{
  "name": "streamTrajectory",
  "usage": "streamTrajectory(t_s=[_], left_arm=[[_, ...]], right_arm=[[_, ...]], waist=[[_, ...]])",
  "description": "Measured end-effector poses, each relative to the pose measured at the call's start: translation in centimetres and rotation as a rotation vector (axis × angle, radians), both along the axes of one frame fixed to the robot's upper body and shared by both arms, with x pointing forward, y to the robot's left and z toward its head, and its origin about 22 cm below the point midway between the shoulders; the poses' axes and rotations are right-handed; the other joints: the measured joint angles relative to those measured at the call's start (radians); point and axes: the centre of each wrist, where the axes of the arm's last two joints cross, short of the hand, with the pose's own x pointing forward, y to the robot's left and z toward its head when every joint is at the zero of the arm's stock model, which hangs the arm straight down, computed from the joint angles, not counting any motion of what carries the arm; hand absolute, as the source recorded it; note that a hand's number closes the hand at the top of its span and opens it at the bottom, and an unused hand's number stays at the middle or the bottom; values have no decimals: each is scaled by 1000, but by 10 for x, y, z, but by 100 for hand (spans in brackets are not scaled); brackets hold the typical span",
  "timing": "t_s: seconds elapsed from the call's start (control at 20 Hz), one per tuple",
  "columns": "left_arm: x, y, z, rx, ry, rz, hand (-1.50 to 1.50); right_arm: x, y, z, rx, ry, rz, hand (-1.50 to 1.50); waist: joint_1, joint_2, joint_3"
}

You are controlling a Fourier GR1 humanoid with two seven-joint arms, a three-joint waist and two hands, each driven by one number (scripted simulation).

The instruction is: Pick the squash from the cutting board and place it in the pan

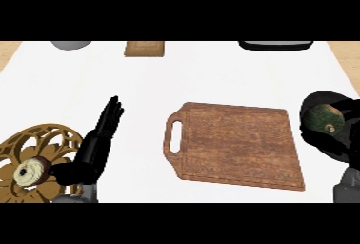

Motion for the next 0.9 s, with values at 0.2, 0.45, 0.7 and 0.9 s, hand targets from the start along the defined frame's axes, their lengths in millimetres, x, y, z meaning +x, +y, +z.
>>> streamTrajectory(t_s=[0.2, 0.45, 0.7, 0.9], left_arm=[[2, 0, 0, -2, -8, -9, 0], [2, -3, -4, -5, -2, -15, 0], [7, -7, -4, -2, -10, -22, 0], [10, -4, -2, 1, -10, -22, 0]], right_arm=[[15, -33, -13, -51, -65, -77, 150], [37, -83, -21, -24, -142, -127, 150], [61, -119, -30, -14, -164, -139, 150], [62, -142, -40, 58, 12, -142, -150]], waist=[[6, 2, 1], [12, 3, 1], [16, 4, 1], [25, 8, 1]])
